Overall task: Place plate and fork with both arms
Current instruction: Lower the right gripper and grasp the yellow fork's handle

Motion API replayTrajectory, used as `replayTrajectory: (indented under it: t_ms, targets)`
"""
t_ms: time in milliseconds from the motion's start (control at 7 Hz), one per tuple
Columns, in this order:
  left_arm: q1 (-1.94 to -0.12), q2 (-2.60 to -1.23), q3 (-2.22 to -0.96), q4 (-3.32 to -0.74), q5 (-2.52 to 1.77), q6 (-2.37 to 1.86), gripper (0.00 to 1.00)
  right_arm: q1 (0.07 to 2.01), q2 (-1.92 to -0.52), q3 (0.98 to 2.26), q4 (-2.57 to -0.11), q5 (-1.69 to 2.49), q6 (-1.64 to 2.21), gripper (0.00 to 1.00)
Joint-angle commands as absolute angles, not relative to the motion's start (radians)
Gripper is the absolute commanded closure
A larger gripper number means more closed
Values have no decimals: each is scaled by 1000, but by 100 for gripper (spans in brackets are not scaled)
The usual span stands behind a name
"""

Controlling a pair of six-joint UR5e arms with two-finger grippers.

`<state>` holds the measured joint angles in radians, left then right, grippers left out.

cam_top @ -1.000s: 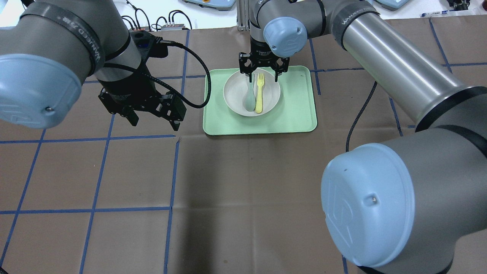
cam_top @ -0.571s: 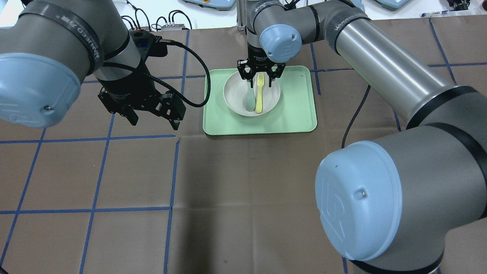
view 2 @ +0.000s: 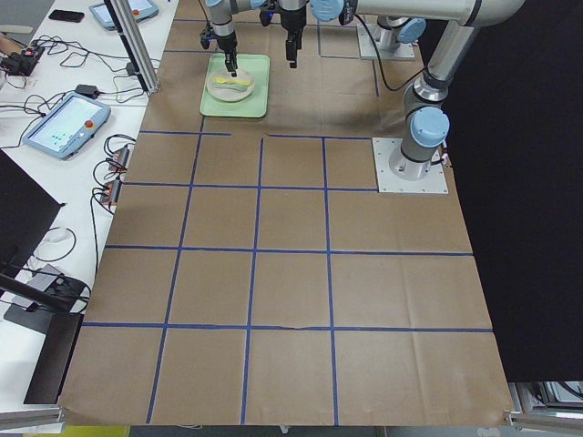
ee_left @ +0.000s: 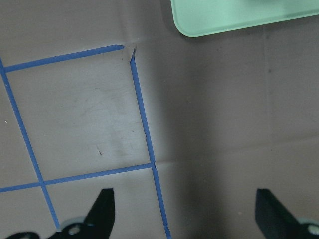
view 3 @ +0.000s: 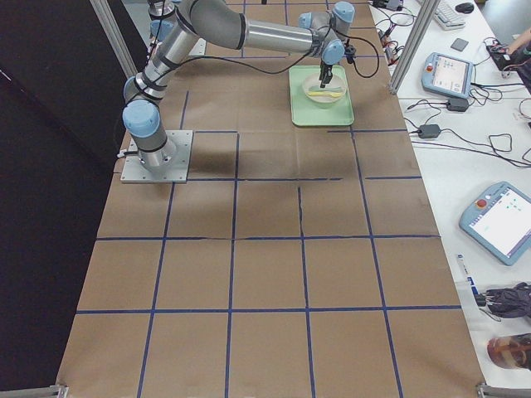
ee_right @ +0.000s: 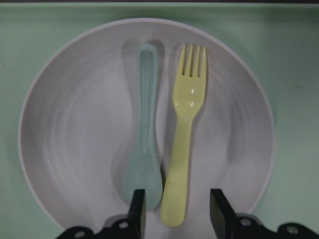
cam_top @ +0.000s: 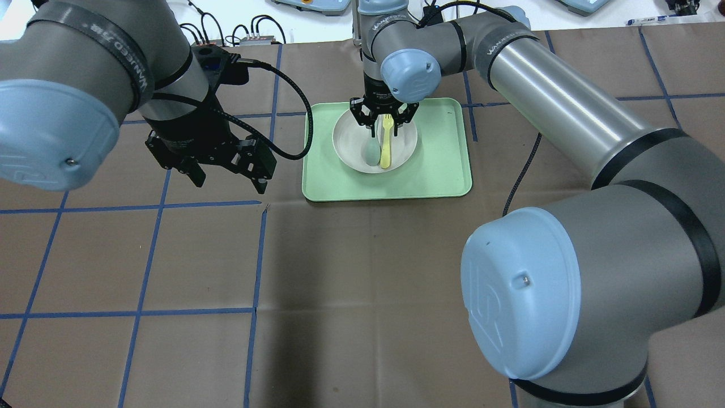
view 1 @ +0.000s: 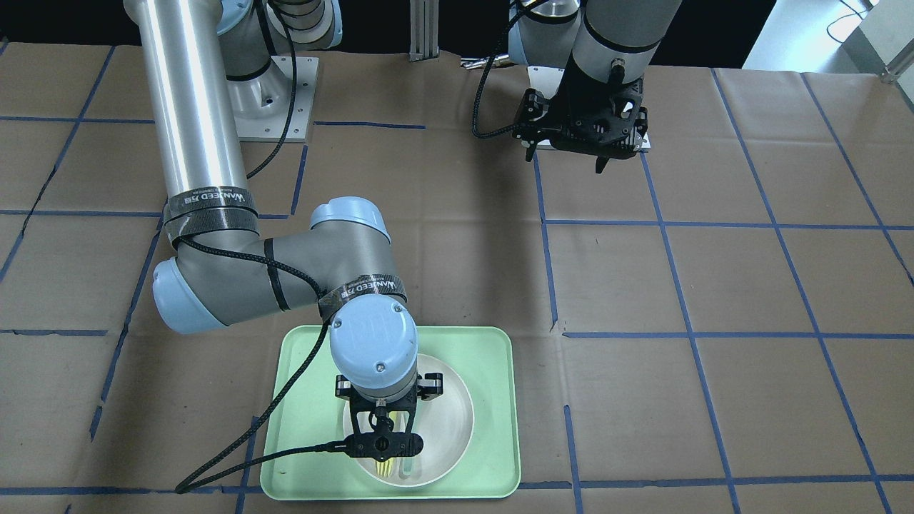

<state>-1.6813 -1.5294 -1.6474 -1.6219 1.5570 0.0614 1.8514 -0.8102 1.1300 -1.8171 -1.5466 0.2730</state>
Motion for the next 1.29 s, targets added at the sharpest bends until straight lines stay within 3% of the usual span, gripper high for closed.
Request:
replayTrajectory:
  t_ms: [0,1143]
  targets:
    - [-1681,-1529,-1646,-1617,1557,61,0,1847,-796,1132,-1818,-1548,273,49]
    - [-1681,-1529,-1652,-1612,1562,63,0,1844,-733,1124,-1891,-1571,281,48]
